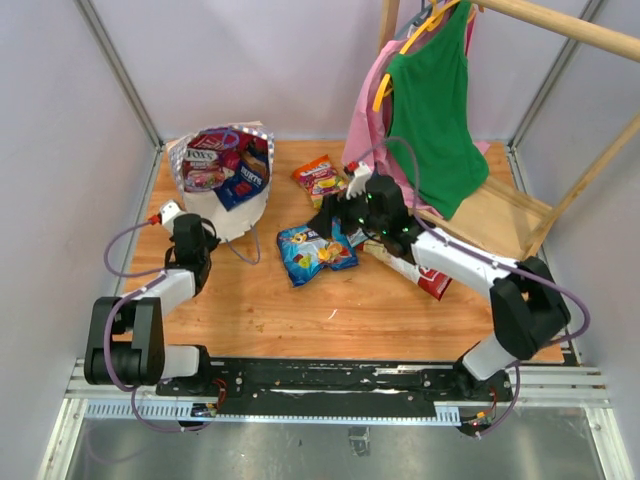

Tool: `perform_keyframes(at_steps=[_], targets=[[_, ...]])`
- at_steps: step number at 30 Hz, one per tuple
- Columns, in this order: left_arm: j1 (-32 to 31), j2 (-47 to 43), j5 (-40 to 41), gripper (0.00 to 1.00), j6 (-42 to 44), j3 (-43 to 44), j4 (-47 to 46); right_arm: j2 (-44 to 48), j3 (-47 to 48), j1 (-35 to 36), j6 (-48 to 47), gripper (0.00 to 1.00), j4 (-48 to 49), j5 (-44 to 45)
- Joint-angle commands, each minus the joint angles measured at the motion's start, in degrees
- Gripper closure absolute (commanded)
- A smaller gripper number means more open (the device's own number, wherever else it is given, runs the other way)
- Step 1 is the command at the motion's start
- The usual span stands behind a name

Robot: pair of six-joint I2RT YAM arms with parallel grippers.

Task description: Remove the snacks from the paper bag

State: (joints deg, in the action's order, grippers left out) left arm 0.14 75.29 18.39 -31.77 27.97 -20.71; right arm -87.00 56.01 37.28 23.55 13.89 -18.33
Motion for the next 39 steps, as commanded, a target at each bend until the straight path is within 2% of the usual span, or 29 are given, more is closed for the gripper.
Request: perform_keyframes(at_steps=[1, 2, 4, 8, 12, 16, 22, 30, 35, 37, 39], targets=[[-0.5, -1.2, -2.9, 0.78, -4.6, -3.9, -4.4, -6.1, 12.7, 3.9, -0.6, 0.06, -0.8, 7.5], [-0.7, -1.0, -3.3, 0.78, -4.7, -4.4, -5.1, -7.9, 15.5, 5.1, -1.5, 0.00, -1.7, 10.2], [-0.8, -0.3, -3.9, 0.78, -5.1, -4.8, -5.6, -11.7, 20.8, 6.8, -2.8, 0.01, -3.3, 16.4], [-0.8, 0.2, -4.8, 0.78, -5.7, -6.3, -7.0, -19.5, 29.5, 7.9, -3.7, 0.01, -5.3, 21.6], [-0.8, -0.4, -5.0, 0.78, -6.0, -7.6, -7.8, -25.1, 32.5, 8.3, -5.3, 0.00, -1.4, 21.5], [-0.8, -0.7, -5.2, 0.78, -6.0, -7.9, -8.1, -29.7, 35.3, 9.0, -5.9, 0.08, 0.2, 19.3], [-0.8, -0.2, -5.7, 0.78, -6.5, -8.8, -8.9, -32.6, 38.0, 9.7, -5.8, 0.14, 1.9, 21.9], [-0.8, -0.6, -5.9, 0.78, -6.5, -9.3, -9.2, -38.2, 43.5, 10.2, -6.0, 0.34, 2.5, 26.2], [-0.8, -0.6, -6.0, 0.78, -6.5, -9.4, -9.2, -38.6, 42.8, 10.2, -5.2, 0.46, 3.2, 27.3], [-0.8, -0.3, -6.1, 0.78, -6.5, -9.4, -9.5, -38.4, 41.5, 10.1, -5.0, 0.56, 4.2, 27.1], [-0.8, 0.3, -6.3, 0.78, -6.7, -9.4, -9.8, -38.5, 40.8, 10.0, -4.6, 0.71, 4.3, 27.9]])
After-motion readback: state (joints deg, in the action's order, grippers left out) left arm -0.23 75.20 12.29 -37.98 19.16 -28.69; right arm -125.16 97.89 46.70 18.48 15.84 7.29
